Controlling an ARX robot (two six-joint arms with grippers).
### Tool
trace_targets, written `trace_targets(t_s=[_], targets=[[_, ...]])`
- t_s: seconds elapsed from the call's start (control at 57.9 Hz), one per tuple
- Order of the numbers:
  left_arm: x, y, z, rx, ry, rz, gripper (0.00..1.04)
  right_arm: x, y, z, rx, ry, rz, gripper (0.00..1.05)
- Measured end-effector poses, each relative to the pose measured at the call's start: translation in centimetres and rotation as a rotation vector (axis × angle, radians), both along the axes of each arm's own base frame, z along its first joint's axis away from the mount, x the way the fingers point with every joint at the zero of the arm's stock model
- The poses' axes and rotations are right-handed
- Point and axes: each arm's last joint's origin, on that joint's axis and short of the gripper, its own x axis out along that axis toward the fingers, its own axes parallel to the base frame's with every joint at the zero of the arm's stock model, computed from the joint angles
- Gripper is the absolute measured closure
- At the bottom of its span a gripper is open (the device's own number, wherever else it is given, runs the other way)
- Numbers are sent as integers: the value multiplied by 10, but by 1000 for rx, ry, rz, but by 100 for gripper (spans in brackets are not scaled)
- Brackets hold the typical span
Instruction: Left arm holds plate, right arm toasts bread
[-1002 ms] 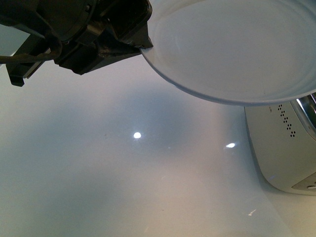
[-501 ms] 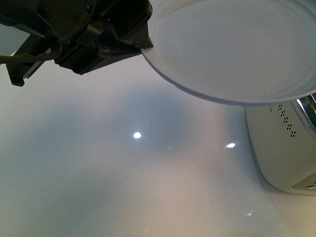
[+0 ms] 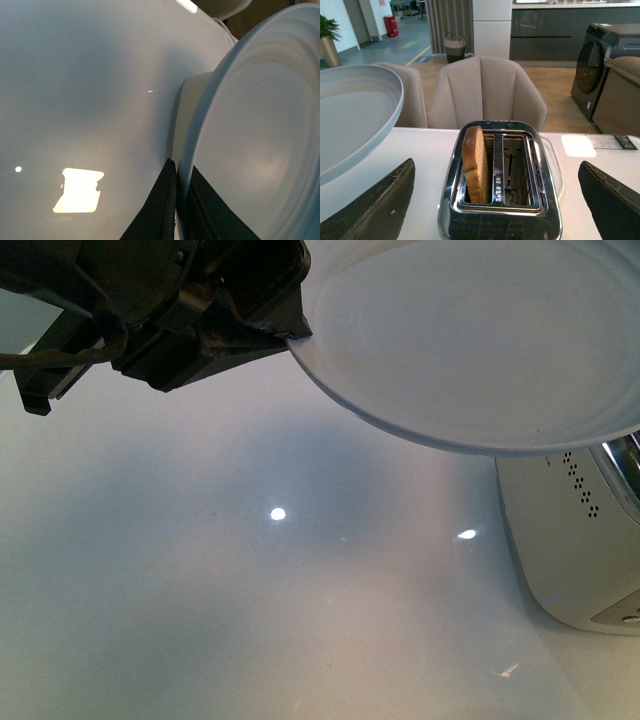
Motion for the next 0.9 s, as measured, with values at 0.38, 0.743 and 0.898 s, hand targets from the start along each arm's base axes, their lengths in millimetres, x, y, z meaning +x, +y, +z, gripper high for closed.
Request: trace_targets(t_s=[0.38, 0.743, 0.898], targets=[[0, 0, 0, 0, 0, 0, 102, 0, 0, 0, 0, 0, 0, 9], [0, -2, 0, 78, -59, 34, 102, 0, 0, 0, 0, 0, 0, 9], [3, 6, 3, 371, -230, 127, 102, 0, 0, 0, 1, -1, 1, 9]])
